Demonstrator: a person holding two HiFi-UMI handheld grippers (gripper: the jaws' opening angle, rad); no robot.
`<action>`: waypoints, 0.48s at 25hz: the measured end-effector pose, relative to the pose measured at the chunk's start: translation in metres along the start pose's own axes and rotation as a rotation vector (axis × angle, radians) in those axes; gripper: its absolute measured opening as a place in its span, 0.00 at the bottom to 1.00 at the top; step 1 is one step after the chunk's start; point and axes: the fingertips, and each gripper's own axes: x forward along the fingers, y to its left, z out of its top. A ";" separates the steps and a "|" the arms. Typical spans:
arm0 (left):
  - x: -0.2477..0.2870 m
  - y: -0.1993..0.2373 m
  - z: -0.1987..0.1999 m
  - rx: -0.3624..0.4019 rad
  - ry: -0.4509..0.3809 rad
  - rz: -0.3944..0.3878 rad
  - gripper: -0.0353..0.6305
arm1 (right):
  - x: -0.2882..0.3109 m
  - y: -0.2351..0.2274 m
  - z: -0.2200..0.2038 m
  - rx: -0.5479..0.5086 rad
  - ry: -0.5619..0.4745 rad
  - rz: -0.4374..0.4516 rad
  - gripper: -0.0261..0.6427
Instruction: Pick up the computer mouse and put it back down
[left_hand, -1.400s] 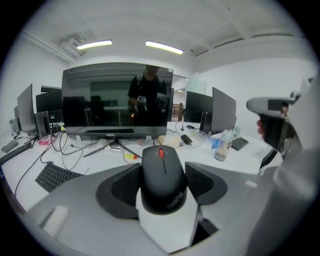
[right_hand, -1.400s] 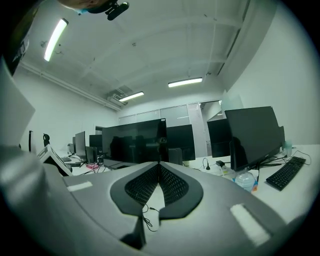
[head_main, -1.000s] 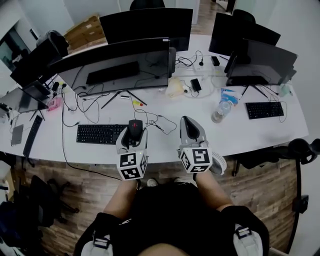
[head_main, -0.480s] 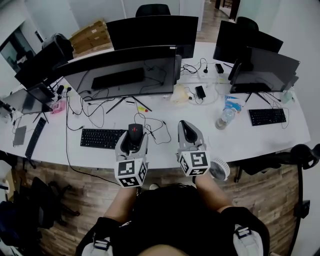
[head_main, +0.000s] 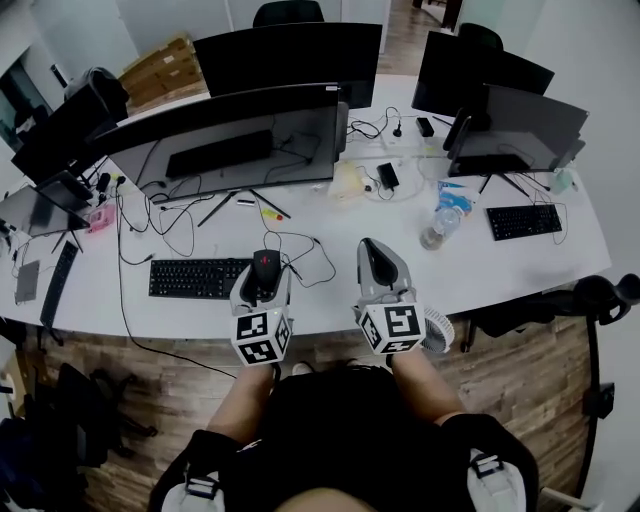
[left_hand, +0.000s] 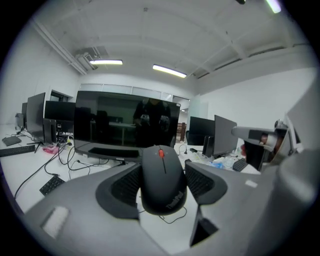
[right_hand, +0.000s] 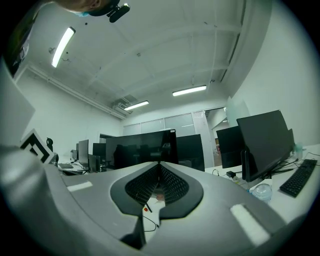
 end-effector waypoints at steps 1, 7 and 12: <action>0.004 0.000 -0.008 -0.007 0.021 -0.001 0.54 | -0.002 -0.002 0.000 -0.001 0.003 -0.007 0.04; 0.021 0.006 -0.054 -0.067 0.127 0.004 0.54 | -0.018 -0.012 -0.006 -0.001 0.035 -0.049 0.04; 0.037 0.005 -0.096 -0.069 0.223 0.001 0.54 | -0.034 -0.018 -0.008 -0.015 0.057 -0.088 0.04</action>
